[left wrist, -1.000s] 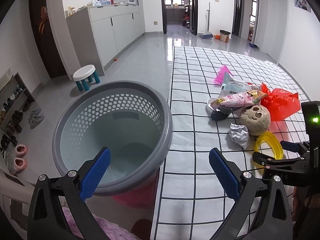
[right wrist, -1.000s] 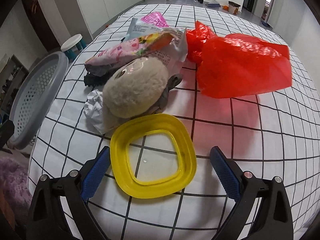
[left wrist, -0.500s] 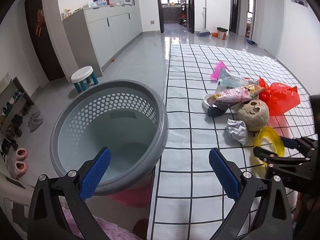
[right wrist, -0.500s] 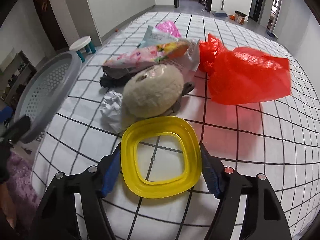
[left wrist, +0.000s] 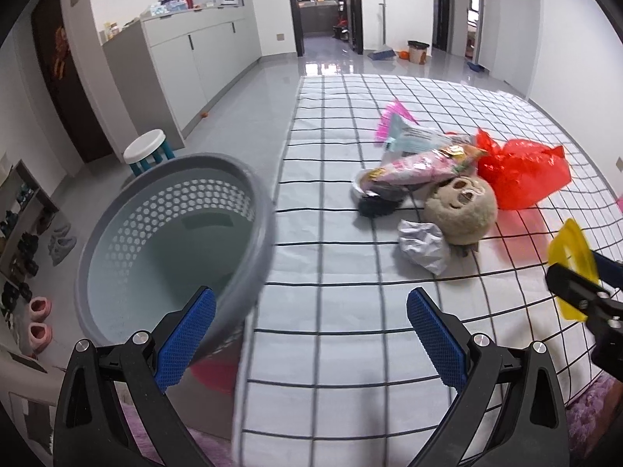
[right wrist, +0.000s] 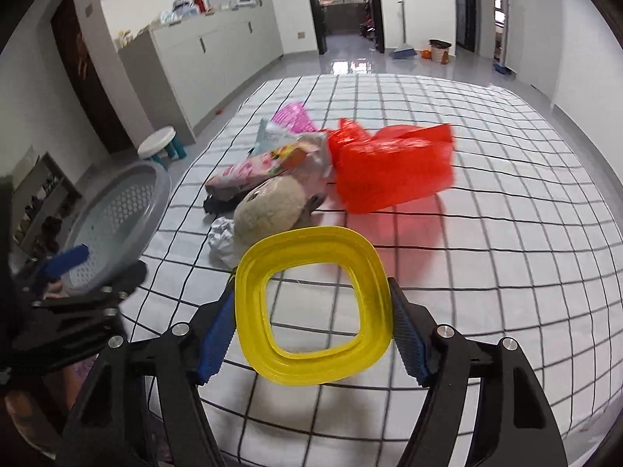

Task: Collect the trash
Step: 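Lift the yellow ring with the right tool while the left tool grasps crumpled paper, then carry ring and paper over the grey basket with both tools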

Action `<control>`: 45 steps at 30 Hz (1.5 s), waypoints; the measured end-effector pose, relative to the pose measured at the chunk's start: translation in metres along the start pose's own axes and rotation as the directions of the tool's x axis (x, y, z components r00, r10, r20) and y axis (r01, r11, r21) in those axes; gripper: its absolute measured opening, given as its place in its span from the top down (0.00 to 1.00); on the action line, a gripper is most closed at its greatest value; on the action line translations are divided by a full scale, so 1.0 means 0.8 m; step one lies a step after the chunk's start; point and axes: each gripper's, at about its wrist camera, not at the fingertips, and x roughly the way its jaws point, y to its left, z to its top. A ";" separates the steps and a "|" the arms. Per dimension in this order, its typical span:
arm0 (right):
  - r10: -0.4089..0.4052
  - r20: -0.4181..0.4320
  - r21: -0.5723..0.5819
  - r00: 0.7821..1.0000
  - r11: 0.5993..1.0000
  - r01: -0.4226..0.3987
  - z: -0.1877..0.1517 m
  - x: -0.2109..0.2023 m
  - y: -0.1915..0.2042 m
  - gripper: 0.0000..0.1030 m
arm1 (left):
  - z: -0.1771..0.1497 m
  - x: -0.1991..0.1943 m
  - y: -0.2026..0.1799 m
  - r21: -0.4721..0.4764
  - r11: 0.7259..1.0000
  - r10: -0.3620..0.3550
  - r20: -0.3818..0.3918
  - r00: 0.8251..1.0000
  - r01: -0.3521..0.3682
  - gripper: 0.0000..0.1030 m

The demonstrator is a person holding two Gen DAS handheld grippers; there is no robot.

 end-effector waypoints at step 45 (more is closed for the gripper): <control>0.127 0.073 0.092 0.989 0.987 -0.133 -0.003 -0.032 -0.041 0.33 | 0.025 0.062 -0.066 0.033 0.995 -0.090 -0.032 0.995 0.091 0.68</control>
